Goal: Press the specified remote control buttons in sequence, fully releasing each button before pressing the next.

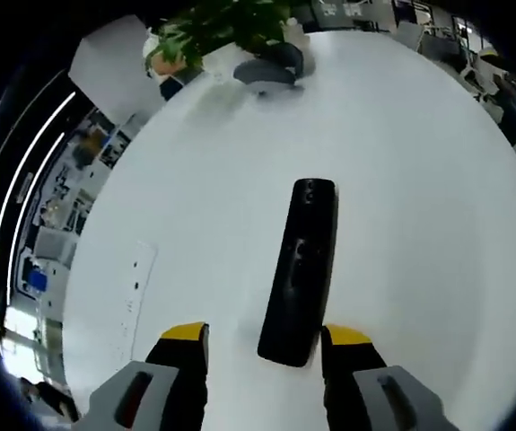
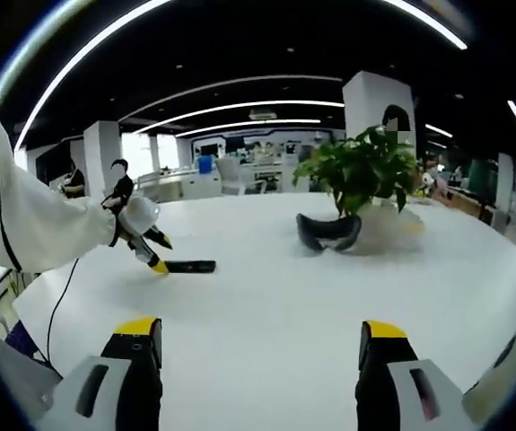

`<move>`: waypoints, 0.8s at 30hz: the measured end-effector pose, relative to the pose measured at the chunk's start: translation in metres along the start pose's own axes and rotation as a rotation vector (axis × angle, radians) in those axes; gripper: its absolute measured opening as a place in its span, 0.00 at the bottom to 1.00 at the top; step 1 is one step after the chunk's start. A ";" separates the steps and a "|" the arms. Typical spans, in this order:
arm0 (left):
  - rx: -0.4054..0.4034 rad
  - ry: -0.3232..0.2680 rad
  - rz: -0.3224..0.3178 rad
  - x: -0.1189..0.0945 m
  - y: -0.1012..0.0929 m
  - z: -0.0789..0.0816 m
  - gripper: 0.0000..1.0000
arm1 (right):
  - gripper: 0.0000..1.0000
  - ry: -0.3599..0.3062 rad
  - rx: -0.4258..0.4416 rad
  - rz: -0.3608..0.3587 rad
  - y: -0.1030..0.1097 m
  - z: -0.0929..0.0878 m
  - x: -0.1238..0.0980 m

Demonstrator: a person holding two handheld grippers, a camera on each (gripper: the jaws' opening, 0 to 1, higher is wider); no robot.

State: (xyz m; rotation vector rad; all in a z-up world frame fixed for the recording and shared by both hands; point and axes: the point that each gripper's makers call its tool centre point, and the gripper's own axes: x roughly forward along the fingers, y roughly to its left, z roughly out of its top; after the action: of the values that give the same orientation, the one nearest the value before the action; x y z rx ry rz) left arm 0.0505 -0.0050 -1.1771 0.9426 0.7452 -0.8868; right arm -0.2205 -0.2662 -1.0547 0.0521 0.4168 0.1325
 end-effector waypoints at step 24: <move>-0.437 -0.281 -0.034 -0.092 -0.083 0.017 0.96 | 0.99 -0.031 -0.016 0.019 -0.006 0.003 0.000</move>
State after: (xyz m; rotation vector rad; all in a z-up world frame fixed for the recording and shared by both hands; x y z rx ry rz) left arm -0.0617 -0.0177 -1.1222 0.4098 0.6755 -0.8205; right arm -0.2188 -0.2718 -1.0526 0.0420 0.3839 0.1532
